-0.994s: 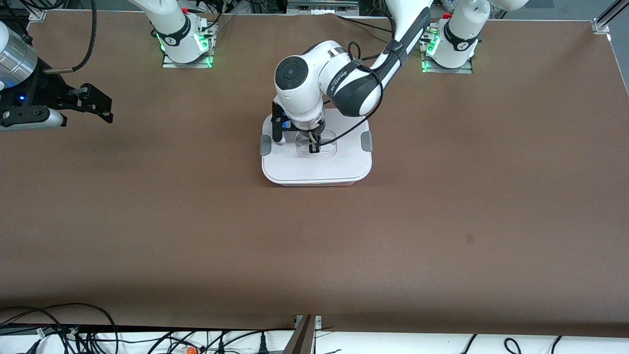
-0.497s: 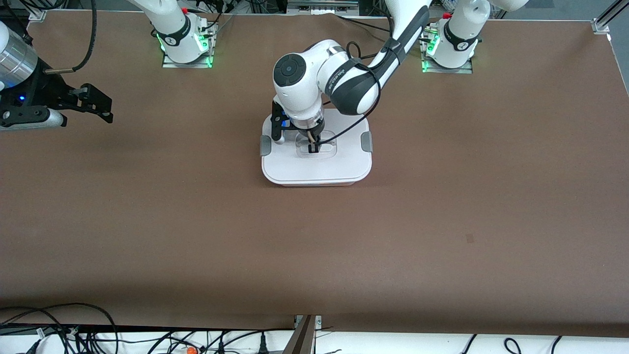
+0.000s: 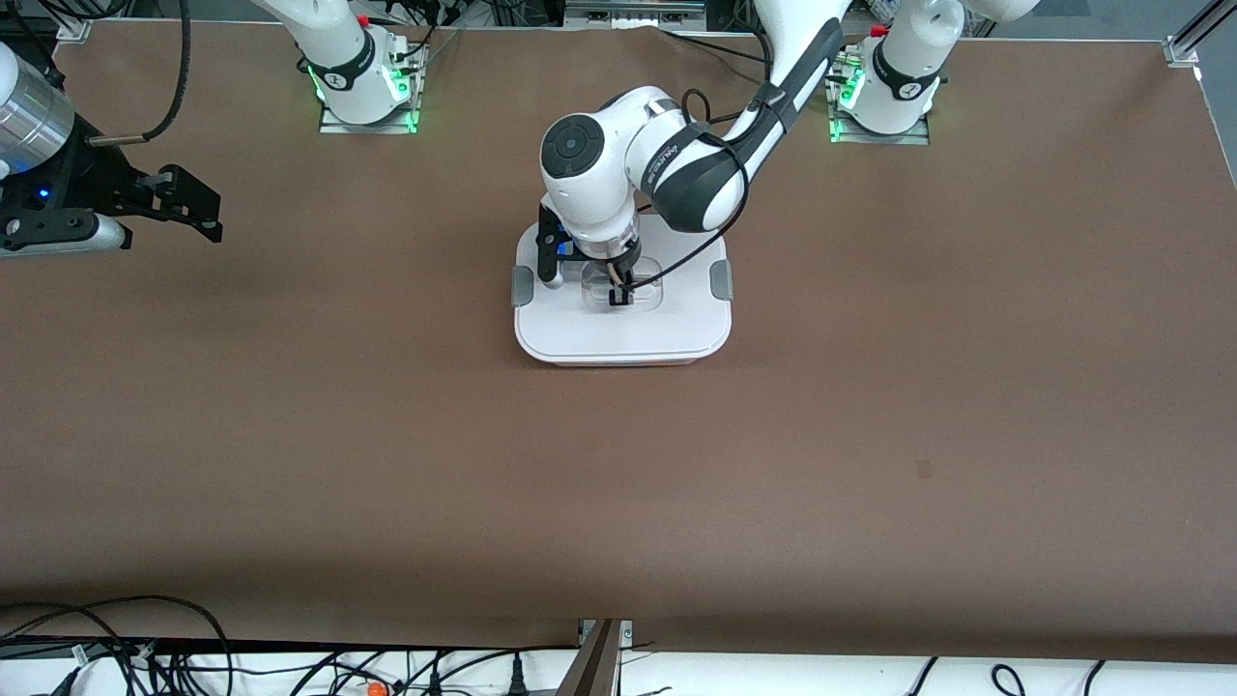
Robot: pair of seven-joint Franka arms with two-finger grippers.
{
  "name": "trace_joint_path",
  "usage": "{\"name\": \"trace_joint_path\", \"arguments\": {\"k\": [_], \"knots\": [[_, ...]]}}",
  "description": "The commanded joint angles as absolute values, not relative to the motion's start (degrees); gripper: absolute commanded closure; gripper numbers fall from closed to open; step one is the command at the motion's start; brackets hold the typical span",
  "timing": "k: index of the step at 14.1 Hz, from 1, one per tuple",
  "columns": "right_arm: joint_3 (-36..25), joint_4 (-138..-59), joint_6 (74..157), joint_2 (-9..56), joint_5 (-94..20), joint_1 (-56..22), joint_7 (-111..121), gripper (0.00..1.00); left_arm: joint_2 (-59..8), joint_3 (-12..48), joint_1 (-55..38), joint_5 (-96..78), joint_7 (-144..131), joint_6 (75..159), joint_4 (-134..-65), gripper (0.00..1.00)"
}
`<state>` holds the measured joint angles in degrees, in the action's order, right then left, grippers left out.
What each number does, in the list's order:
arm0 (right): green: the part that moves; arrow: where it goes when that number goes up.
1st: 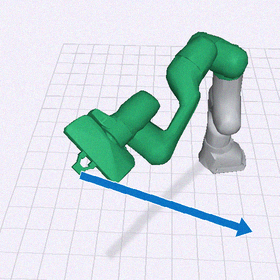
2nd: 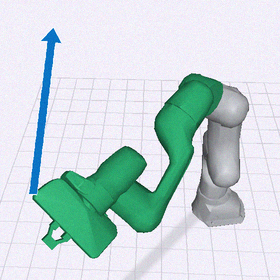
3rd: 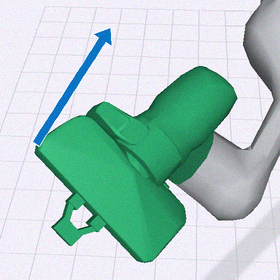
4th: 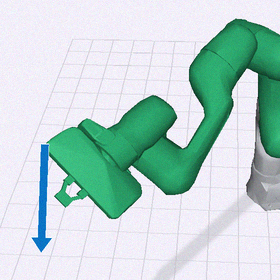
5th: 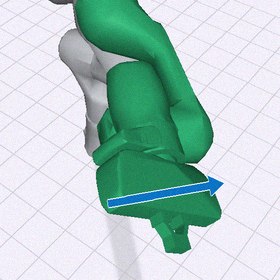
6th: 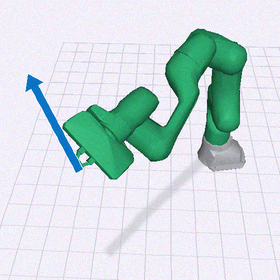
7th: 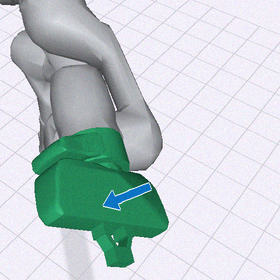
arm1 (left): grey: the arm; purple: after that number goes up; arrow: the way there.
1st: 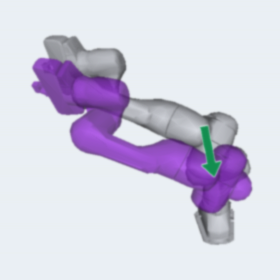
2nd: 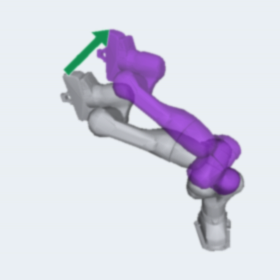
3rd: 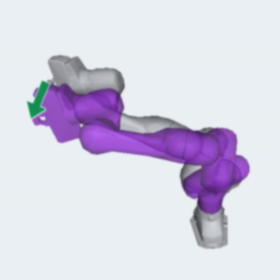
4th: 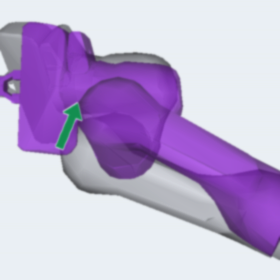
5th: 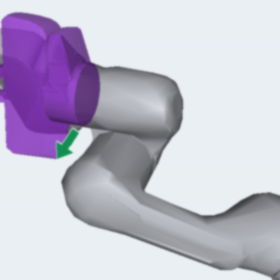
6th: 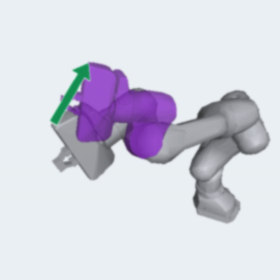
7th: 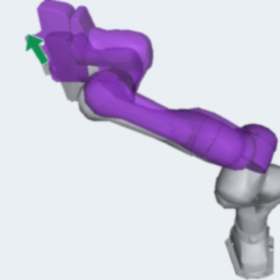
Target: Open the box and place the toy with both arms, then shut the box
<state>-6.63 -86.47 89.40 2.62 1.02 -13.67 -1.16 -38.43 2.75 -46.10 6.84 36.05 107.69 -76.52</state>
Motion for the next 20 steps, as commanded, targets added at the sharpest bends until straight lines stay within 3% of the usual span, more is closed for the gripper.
{"name": "trace_joint_path", "arguments": {"k": [1, 2, 3, 4, 14, 20], "knots": [[-6.4, -85.7, 88.9, 3.0, 1.4, -13.8, -1.0, 0.00, -38.1, 2.7, -45.9, 8.5, 36.0, 107.6, -78.1, 0.67], [-6.4, -85.8, 88.7, 2.9, 1.4, -13.8, -1.0, 0.00, -38.1, 2.7, -45.8, 8.5, 36.1, 107.1, -78.0, 0.62], [-6.4, -85.9, 88.6, 2.9, 1.4, -13.8, -1.0, 0.00, -38.1, 2.7, -45.5, 8.4, 36.1, 106.8, -77.6, 0.38], [-6.4, -85.8, 88.6, 2.9, 1.4, -13.8, -1.0, 0.00, -38.1, 2.7, -45.5, 8.3, 35.9, 106.8, -77.4, 0.00], [-6.6, -86.2, 87.8, 2.6, 1.5, -13.7, -0.6, 0.00, -35.1, 2.0, -42.5, 3.0, 33.1, 105.3, -74.9, 0.00], [-6.6, -86.2, 87.8, 2.6, 1.5, -13.7, -0.6, 0.00, -34.3, 1.9, -30.8, 2.5, 31.6, 101.5, -69.4, 0.00]]}}
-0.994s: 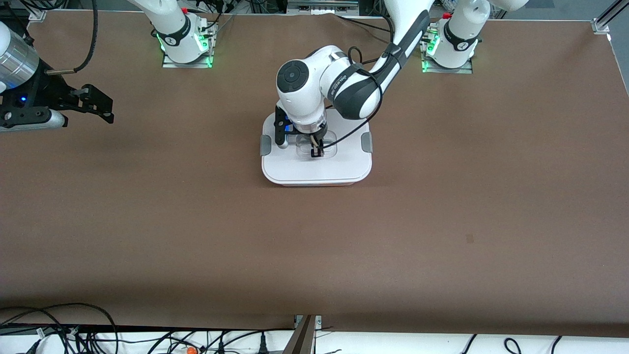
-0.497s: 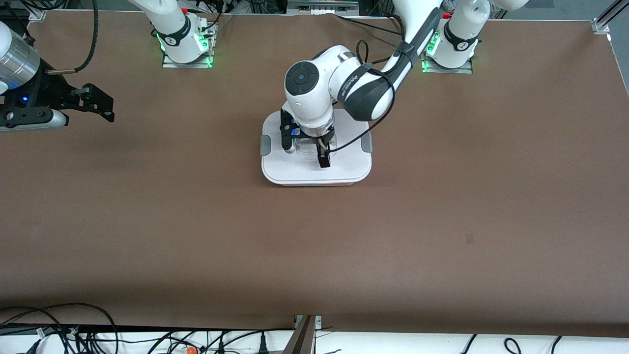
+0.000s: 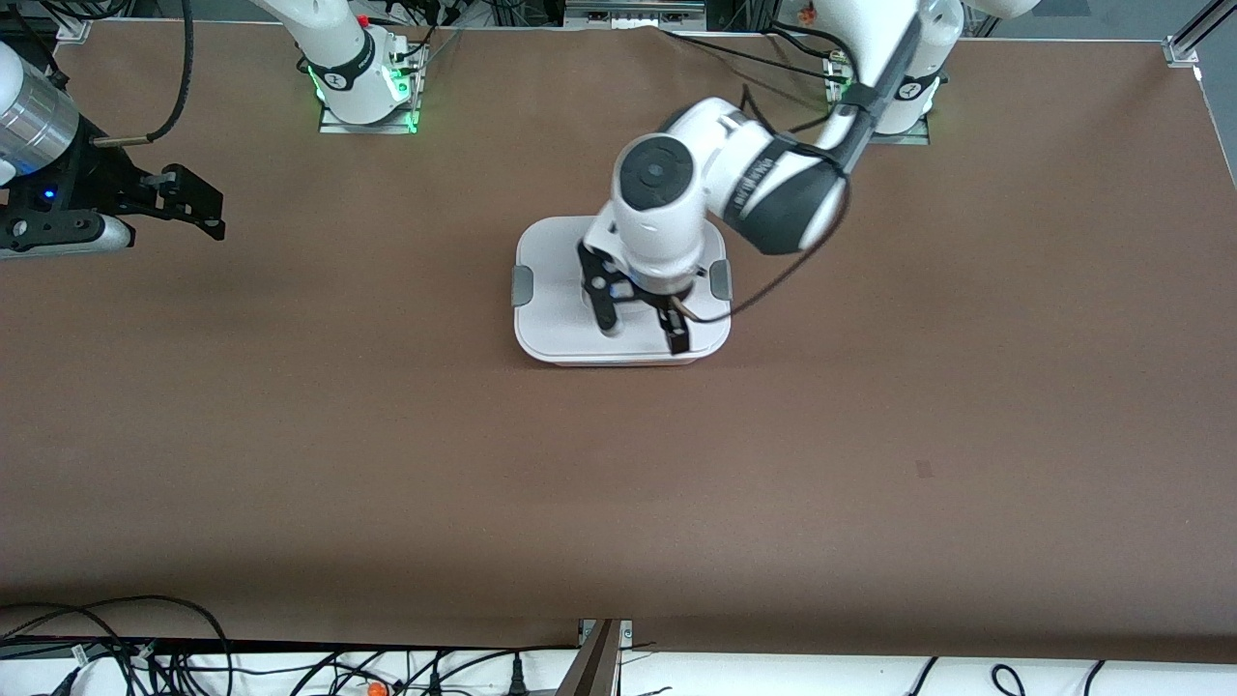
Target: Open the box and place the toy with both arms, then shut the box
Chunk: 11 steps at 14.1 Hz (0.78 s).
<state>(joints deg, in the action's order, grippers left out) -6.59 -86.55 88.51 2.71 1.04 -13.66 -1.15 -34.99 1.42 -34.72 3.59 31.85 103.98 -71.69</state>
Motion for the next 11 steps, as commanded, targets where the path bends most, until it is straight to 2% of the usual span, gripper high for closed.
{"name": "trace_joint_path", "arguments": {"k": [1, 5, 11], "knots": [[-6.6, -86.2, 87.8, 2.6, 1.6, -13.7, -0.6, 0.00, -34.4, 2.0, -28.3, 1.9, 31.6, 101.3, -68.8, 0.00], [-6.6, -86.2, 87.7, 2.6, 1.6, -13.7, -0.6, 0.00, -34.4, 1.9, -24.2, 1.9, 28.8, 99.9, -66.3, 0.00], [-6.6, -86.2, 87.8, 2.7, 1.7, -13.7, -0.6, 0.00, -33.9, 1.9, -11.1, -9.3, 22.8, 98.8, -66.5, 0.00]]}}
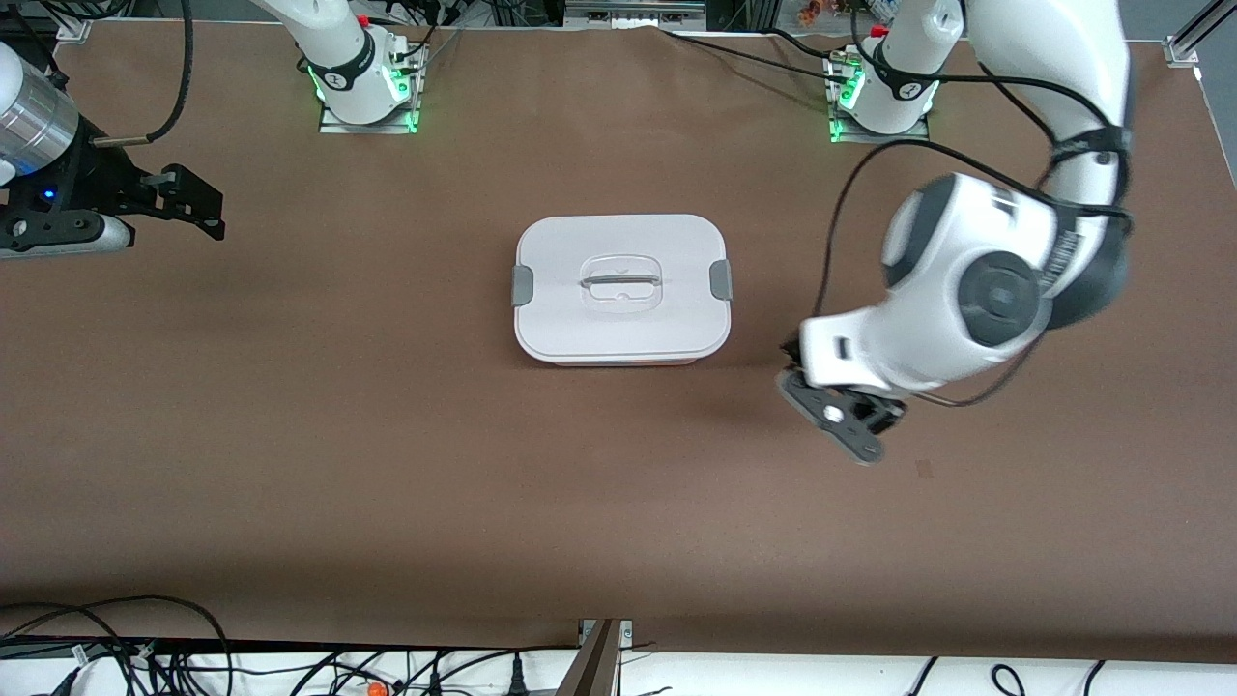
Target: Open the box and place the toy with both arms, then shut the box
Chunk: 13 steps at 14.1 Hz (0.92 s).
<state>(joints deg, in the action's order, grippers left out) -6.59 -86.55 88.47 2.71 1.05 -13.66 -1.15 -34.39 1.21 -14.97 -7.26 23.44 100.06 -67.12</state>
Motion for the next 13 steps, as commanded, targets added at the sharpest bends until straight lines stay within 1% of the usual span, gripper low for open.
{"name": "trace_joint_path", "arguments": {"k": [1, 3, 6, 7, 10, 13], "knots": [[-6.6, -86.1, 87.8, 2.7, 1.6, -13.7, -0.6, 0.00, -33.2, 1.9, -8.8, -9.4, 22.9, 98.8, -66.6, 0.00], [-6.6, -86.2, 87.8, 2.7, 1.7, -13.7, -0.6, 0.00, -29.7, 1.8, -6.9, -8.6, 22.7, 98.7, -67.2, 0.00], [-6.6, -86.2, 87.8, 2.7, 1.6, -13.7, -0.6, 0.00, -23.9, 0.9, -4.8, -6.3, 21.5, 98.0, -70.7, 0.00], [-6.6, -86.2, 87.9, 2.8, 1.6, -13.7, -0.6, 0.00, -21.7, 0.9, -4.1, -6.3, 19.2, 96.6, -72.1, 0.00], [-6.7, -86.1, 87.9, 2.8, 1.6, -13.6, -0.6, 0.00, -18.4, -1.6, -3.3, -6.2, 9.3, 90.4, -72.6, 0.00], [-6.7, -86.2, 87.8, 2.7, 1.6, -13.6, -0.6, 0.00, -13.7, -3.5, -1.9, -6.2, 8.4, 88.3, -75.9, 0.00]]}}
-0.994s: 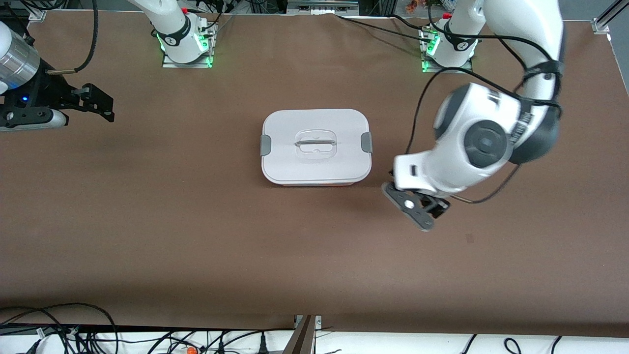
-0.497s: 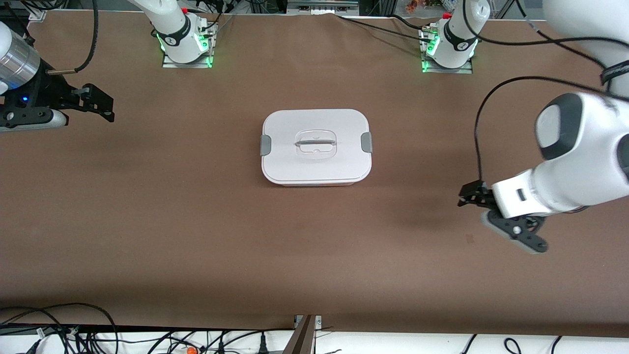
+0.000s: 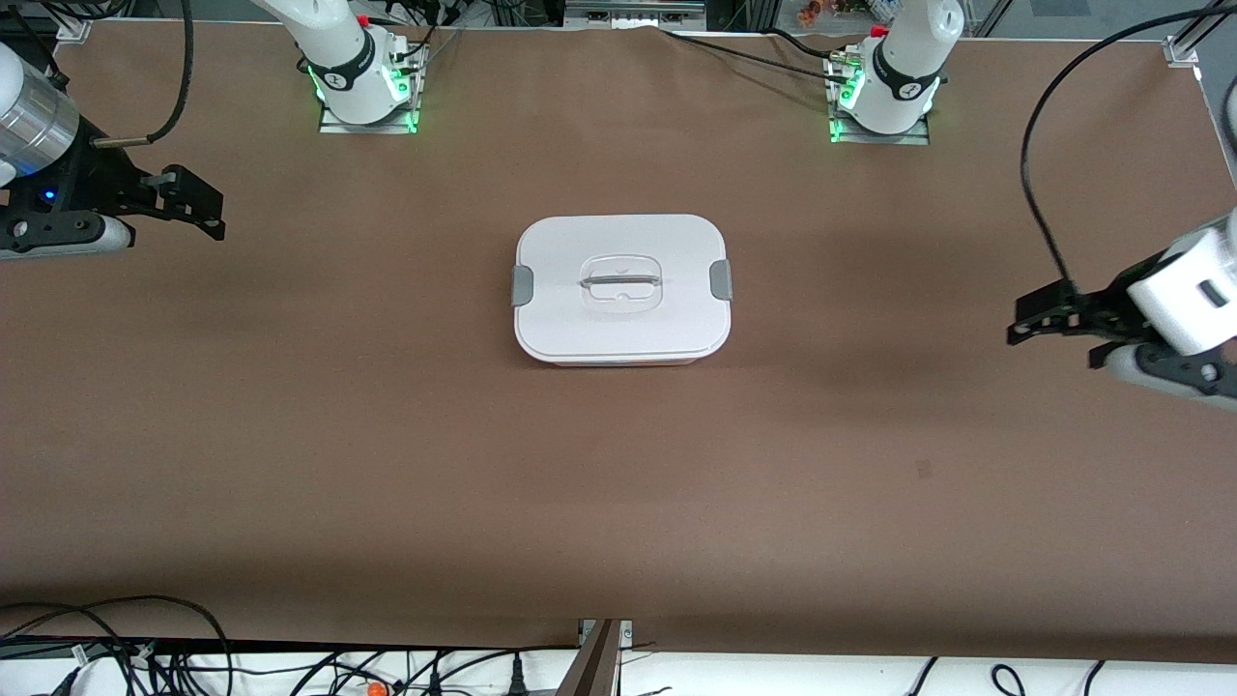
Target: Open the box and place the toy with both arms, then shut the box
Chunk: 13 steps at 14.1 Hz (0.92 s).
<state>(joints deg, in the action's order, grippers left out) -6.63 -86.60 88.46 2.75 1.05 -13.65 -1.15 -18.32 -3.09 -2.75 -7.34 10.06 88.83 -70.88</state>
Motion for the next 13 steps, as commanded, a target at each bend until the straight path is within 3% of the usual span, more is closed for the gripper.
{"name": "trace_joint_path", "arguments": {"k": [1, 3, 7, 13], "knots": [[-6.7, -86.2, 87.8, 2.8, 1.6, -13.6, -0.6, 0.00, -12.1, -3.6, -1.3, -6.2, 8.0, 87.1, -77.2, 0.00], [-6.7, -86.1, 88.2, 2.9, 1.6, -13.6, -0.5, 0.00, -8.6, -3.7, -0.4, -5.3, 6.7, 85.2, -81.7, 0.00], [-6.7, -86.0, 88.5, 3.0, 1.5, -13.6, -0.5, 0.00, -6.8, -3.3, -0.4, -1.5, 6.2, 85.4, -84.0, 0.00], [-6.6, -86.0, 88.7, 3.0, 1.4, -13.7, -0.6, 0.00, -9.8, -3.2, -1.0, -2.2, 6.1, 85.2, -81.7, 0.00]]}}
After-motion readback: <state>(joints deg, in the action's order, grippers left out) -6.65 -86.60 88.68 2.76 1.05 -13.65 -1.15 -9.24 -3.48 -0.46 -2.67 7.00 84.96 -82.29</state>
